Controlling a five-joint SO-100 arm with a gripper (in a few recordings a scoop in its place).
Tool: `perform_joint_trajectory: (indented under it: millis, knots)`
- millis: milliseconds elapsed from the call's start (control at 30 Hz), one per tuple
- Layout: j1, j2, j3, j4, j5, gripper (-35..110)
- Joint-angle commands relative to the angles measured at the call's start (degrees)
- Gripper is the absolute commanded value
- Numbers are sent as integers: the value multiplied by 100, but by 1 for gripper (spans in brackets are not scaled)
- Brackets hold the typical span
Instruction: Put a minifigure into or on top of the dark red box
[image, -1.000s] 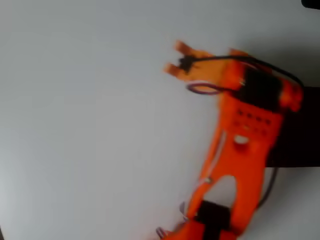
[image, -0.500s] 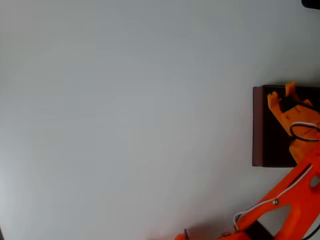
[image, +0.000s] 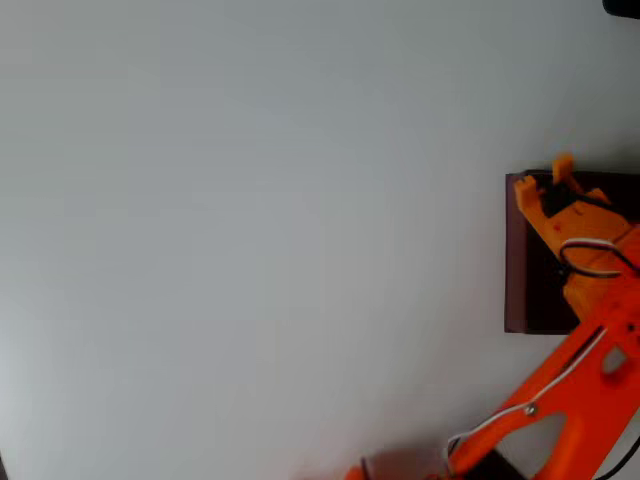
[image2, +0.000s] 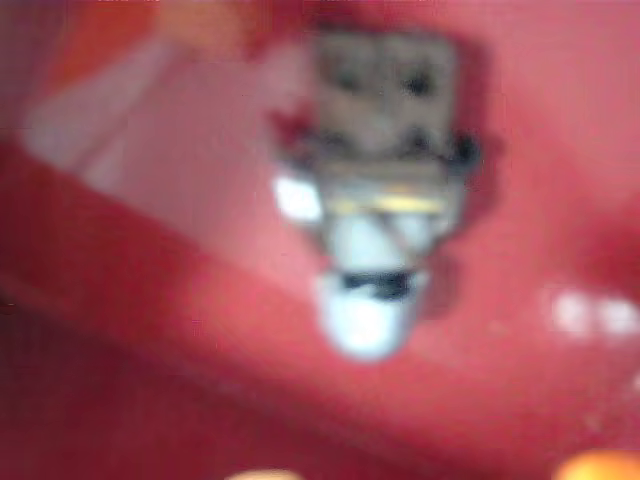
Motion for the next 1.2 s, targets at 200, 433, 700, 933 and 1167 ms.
perform_joint_trajectory:
  millis: [200,433,700,933,1167]
  knots:
    - [-2804,6108,4570,-598,378,0]
    - [-6469,8824,7058,-1477,729,0]
    - [-9176,9378,8965,-2558,-396,0]
    - [-10239,9615,9976,-2593,-334,0]
    - [-10354,9976,10793,-3085,-149,0]
